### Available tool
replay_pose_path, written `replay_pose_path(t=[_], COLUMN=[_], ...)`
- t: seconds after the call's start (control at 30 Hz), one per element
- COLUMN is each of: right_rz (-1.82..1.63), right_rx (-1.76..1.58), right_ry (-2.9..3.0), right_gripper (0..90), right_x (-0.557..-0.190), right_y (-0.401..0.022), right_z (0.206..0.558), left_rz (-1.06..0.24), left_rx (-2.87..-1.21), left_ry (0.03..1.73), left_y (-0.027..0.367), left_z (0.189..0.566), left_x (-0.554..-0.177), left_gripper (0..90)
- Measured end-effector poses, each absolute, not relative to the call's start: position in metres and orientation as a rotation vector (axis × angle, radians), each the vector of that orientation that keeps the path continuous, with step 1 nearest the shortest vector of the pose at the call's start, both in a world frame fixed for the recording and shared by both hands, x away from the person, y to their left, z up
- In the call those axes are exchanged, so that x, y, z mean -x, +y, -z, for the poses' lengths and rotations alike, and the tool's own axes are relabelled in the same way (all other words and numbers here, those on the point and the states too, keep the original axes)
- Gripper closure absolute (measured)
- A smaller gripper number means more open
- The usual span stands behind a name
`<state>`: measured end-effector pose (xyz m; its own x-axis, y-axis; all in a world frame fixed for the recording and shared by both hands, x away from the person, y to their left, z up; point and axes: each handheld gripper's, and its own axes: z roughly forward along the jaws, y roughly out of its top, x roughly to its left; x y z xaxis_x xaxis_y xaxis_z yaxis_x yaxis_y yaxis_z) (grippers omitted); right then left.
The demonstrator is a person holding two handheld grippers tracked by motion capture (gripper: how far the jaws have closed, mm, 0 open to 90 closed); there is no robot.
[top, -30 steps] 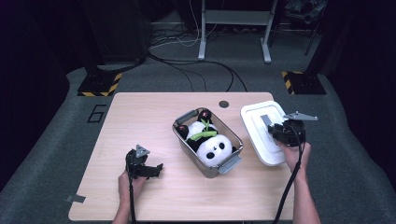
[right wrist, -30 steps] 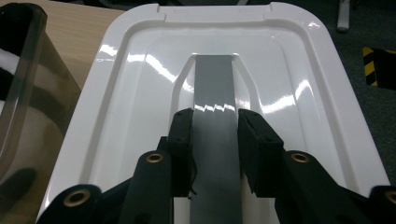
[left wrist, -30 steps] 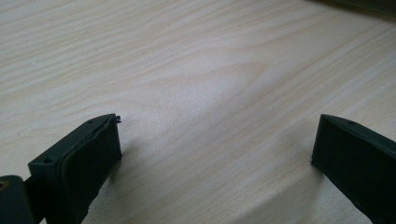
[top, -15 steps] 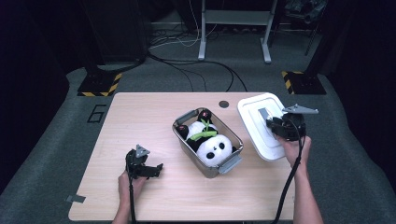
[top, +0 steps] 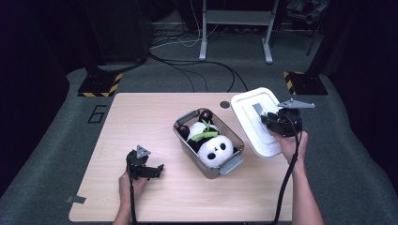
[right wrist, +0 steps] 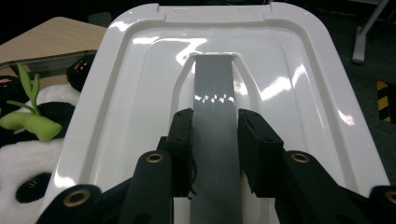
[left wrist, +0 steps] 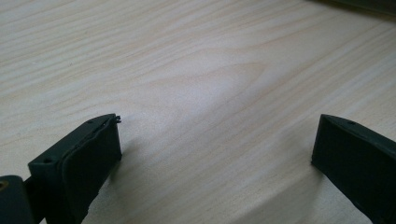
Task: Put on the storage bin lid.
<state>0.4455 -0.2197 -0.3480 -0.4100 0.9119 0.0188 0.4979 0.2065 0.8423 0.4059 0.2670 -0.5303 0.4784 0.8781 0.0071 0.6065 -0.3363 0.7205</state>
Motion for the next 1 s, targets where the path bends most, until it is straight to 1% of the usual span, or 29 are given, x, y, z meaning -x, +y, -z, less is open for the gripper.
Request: replay_pose_path(t=[0.33, 1.0], right_rz=[-1.130, -1.157], right_rx=[-1.251, -1.188], right_ry=[2.020, 2.082], right_gripper=[66.8, 66.8], right_x=[-0.443, -0.440], right_y=[-0.201, -0.168], right_z=[0.338, 0.330], left_rz=[-0.529, -0.529], left_rx=[-2.066, -2.066], left_ry=[1.223, 1.223], left_y=[0.267, 0.267], left_z=[0.530, 0.530], left_x=[-0.406, -0.406], left_gripper=[0.7, 0.8])
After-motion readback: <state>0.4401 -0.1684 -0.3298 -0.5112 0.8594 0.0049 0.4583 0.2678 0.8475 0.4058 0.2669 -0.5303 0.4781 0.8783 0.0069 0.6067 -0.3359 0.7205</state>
